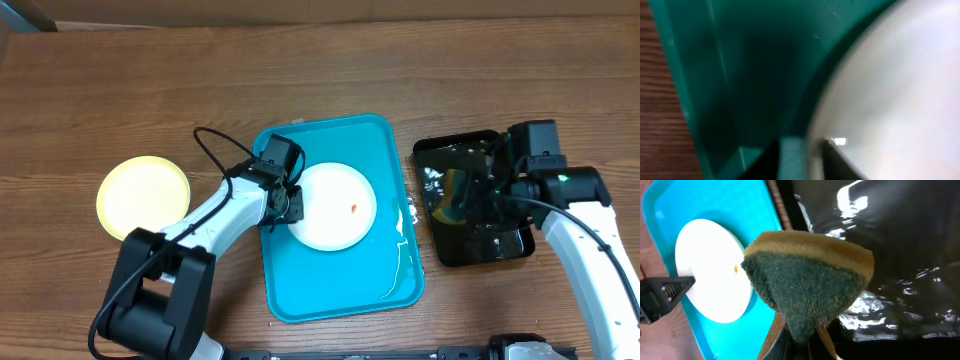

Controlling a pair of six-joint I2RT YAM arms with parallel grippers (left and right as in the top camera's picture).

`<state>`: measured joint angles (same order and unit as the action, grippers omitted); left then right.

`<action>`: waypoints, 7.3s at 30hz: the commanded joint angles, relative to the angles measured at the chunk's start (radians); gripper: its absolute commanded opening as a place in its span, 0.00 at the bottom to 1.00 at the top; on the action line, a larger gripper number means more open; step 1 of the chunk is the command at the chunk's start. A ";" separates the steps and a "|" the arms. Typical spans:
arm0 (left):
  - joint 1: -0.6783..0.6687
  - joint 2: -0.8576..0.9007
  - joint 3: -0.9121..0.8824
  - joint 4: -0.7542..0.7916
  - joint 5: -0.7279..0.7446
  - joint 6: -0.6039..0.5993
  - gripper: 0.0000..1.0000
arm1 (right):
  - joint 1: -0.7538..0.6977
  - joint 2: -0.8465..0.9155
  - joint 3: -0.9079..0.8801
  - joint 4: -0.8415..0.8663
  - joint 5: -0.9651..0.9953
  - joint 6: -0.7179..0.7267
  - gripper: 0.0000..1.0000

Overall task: Clean dirty plates on tray and stack at the side
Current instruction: 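Wipe the white plate with the sponge held by the right gripper, then return the sponge to the black tray with the right gripper, then lift the white plate with the left gripper and tilt it over black tray, then carry the white plate left and place it on the yellow plate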

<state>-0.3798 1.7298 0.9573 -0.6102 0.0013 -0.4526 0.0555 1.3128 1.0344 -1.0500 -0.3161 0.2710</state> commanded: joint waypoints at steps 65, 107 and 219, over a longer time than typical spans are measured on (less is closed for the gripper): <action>0.085 0.032 -0.005 -0.006 0.072 0.050 0.04 | 0.151 0.271 0.206 0.002 0.206 0.216 0.04; -0.008 0.032 0.024 -0.001 0.122 0.295 0.04 | 0.025 0.225 0.025 0.118 0.232 0.172 0.55; -0.037 -0.026 0.677 -0.492 0.124 0.018 0.04 | -0.253 0.104 0.058 -0.081 0.075 0.090 0.61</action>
<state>-0.5709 1.7725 1.6138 -1.0218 -0.1745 -0.3702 -0.1951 1.4277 1.0683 -1.1370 -0.2333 0.3698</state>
